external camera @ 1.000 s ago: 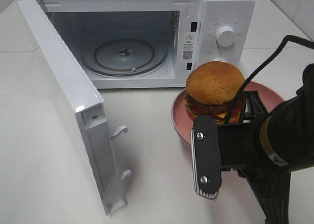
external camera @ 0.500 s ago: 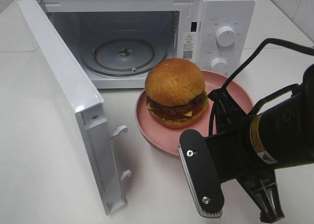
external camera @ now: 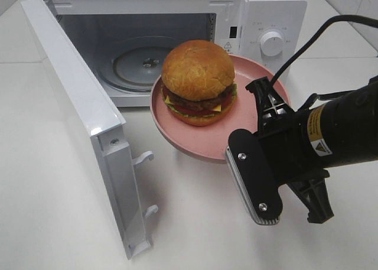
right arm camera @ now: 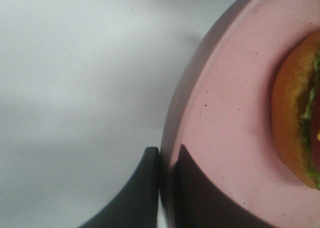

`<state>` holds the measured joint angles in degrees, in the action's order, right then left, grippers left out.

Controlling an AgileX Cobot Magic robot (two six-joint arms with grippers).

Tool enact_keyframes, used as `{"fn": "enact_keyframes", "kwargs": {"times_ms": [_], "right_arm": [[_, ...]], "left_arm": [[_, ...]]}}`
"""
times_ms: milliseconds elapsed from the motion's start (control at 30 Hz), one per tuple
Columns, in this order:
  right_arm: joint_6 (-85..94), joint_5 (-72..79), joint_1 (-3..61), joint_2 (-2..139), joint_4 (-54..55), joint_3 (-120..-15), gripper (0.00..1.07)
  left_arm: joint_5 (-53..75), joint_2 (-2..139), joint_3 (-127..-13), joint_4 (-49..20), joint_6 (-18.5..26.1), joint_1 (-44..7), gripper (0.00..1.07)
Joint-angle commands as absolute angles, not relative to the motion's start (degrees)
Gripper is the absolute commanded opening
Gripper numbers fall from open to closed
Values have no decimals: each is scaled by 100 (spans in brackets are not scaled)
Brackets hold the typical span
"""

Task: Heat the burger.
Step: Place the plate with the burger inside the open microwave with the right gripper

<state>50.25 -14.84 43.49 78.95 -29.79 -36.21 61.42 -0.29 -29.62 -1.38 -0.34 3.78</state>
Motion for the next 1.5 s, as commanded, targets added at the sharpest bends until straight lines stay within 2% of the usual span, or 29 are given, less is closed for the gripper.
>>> {"fn": "enact_keyframes", "kwargs": {"times_ms": [33,333,500,533,600,733,1500], "right_arm": [[5701,-922,4137,7850,-2710,-3650,2],[7191,-882,3902,7867,-1490,-3650,2],[8405,-928,3696,7867,-498,-3650,2],[8921,-980,3592,7867,-34,-3650,1],[9213,-1014,3558,7867,160,-3650,0],[10439,-1163,3352,7867,1364,-3650,0],[10416,-1146,3283,8102,1180,-3839,0]], "left_arm": [[6136,-97,-2951,-166,-52,390,100],[6136,-97,-2951,-166,-52,390,100],[6136,-97,-2951,-166,-52,390,100],[6136,-97,-2951,-166,-52,390,100],[6136,-97,-2951,-166,-52,390,100],[6136,-97,-2951,-166,-52,390,100],[6136,-97,-2951,-166,-52,390,100]]}}
